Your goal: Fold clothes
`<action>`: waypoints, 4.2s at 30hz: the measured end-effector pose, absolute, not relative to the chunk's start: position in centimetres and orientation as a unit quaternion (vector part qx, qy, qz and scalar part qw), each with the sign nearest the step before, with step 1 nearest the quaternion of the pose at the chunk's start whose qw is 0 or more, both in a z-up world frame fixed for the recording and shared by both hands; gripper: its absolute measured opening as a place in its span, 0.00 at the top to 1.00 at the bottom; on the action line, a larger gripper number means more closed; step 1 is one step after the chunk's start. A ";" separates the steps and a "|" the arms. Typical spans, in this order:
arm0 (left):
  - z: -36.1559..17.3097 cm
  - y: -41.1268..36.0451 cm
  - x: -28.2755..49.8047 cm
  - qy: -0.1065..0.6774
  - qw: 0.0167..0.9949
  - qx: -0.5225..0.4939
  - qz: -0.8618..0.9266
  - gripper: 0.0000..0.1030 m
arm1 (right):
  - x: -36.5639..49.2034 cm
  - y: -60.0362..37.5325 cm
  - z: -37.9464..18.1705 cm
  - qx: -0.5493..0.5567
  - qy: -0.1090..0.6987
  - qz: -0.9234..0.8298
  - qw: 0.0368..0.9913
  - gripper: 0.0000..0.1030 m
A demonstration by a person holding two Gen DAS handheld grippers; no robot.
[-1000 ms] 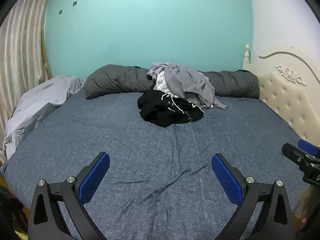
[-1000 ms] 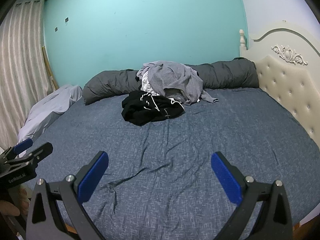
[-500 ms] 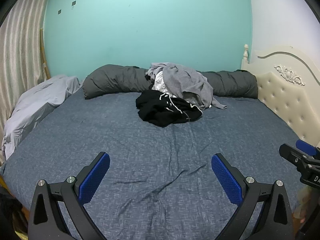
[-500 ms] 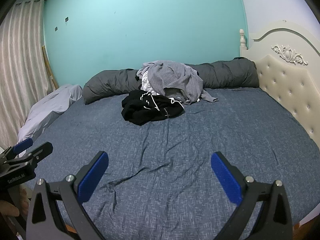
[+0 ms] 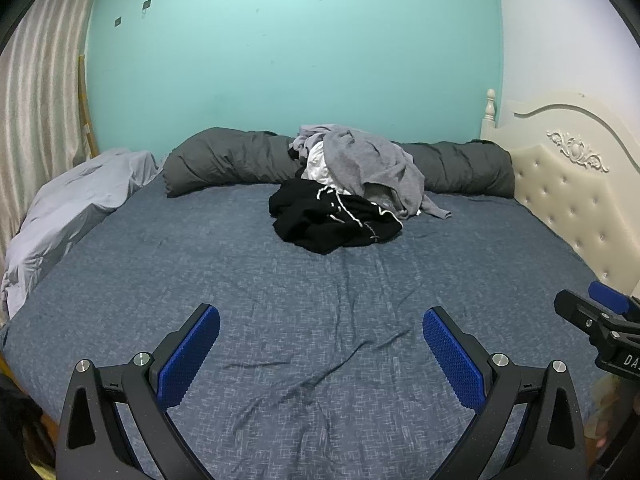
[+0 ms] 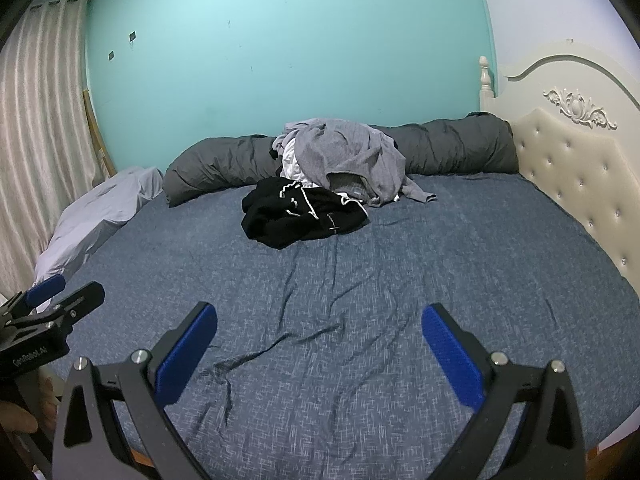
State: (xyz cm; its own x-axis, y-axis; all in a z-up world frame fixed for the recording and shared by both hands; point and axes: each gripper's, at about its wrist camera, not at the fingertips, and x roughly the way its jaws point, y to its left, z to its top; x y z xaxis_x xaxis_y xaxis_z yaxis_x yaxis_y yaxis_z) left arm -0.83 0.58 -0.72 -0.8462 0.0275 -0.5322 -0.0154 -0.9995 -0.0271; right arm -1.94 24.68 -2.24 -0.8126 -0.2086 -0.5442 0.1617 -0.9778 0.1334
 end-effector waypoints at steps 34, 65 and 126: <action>-4.5 -0.8 -5.6 -0.059 0.038 -0.306 0.950 0.00 | -6.9 24.3 -6.1 0.310 -0.067 -0.940 0.125 0.00; -21.5 -6.9 -24.9 -0.066 -0.020 -0.341 0.938 0.00 | -36.9 16.5 -22.0 0.407 -0.017 -0.898 0.165 0.01; -25.0 -11.7 -25.5 -0.129 -0.046 -0.347 0.928 0.00 | -46.9 13.2 -24.6 0.419 -0.097 -0.884 0.181 0.35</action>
State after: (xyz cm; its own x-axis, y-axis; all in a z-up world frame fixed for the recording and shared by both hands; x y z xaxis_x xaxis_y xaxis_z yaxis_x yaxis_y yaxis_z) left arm -25.47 -11.72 -25.03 -0.7546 0.0040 -0.6562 0.1748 -0.9626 -0.2068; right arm -46.92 13.19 -24.63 -0.5832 -0.4011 -0.7064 0.2388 -0.9158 0.3229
